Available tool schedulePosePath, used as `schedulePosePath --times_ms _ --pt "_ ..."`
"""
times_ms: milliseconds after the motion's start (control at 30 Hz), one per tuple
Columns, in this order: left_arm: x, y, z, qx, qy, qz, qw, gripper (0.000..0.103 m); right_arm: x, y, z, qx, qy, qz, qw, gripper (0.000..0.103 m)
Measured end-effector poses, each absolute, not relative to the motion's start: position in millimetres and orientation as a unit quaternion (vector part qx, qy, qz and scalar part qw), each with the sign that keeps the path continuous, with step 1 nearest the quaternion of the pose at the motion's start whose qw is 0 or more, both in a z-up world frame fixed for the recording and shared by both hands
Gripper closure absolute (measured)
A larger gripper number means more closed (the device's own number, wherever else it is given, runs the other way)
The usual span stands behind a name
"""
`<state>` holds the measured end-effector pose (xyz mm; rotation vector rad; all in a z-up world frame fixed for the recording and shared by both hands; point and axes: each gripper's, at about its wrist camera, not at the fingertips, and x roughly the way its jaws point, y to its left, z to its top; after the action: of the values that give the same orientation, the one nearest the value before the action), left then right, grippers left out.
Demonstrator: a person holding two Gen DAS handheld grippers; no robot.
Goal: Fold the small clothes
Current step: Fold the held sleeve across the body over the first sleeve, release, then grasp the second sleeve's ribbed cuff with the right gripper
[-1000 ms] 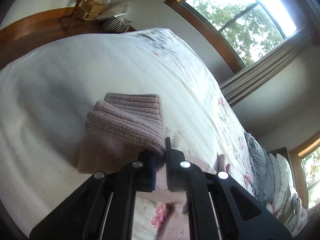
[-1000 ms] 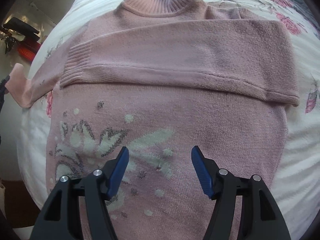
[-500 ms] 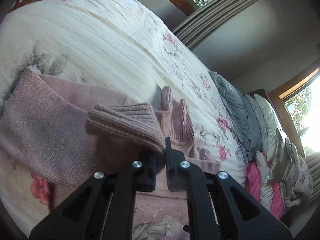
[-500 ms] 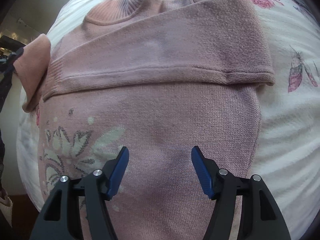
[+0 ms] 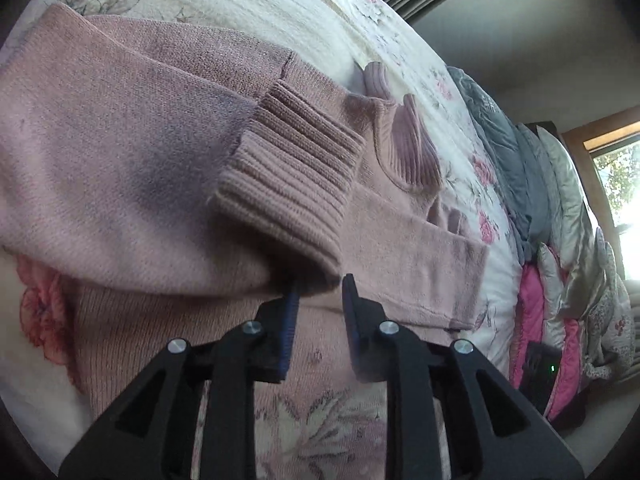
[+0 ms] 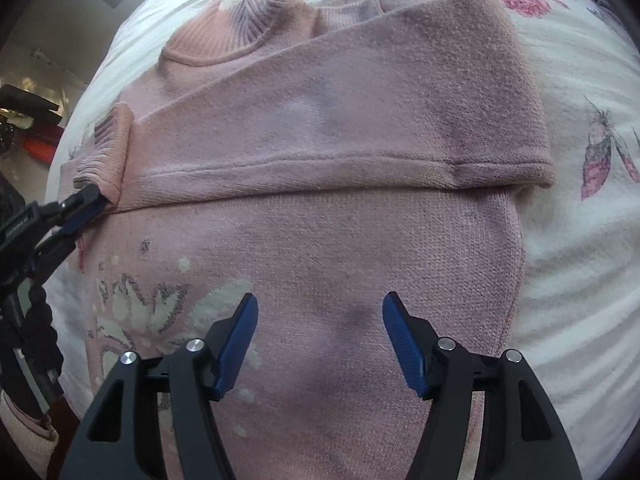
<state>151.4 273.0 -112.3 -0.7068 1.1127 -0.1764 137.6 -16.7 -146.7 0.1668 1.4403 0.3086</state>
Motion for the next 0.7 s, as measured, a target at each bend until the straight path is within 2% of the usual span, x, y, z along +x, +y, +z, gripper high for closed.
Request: schedulePosePath --times_ms 233,400,433,533,700 --pt "133.1 352.3 -66.8 -0.270 0.463 0.006 0.844 0.079 156.2 33.9 -129.0 0.069 0.643 0.176 0.742 0.038" --pt "145.2 398.3 -96.3 -0.233 0.513 0.085 0.822 0.079 177.7 83.2 -119.1 0.089 0.636 0.209 0.737 0.038" --pt "146.1 402.0 -107.5 -0.228 0.527 0.086 0.814 0.081 184.4 97.6 -117.8 0.089 0.635 0.217 0.736 0.038" --pt "141.8 413.5 -119.0 -0.260 0.522 0.076 0.809 0.082 198.2 130.9 -111.0 0.091 0.633 0.238 0.731 0.038" --pt "127.5 421.4 -105.8 -0.289 0.504 0.076 0.810 0.079 223.5 164.0 -114.0 0.111 0.643 0.261 0.712 0.036"
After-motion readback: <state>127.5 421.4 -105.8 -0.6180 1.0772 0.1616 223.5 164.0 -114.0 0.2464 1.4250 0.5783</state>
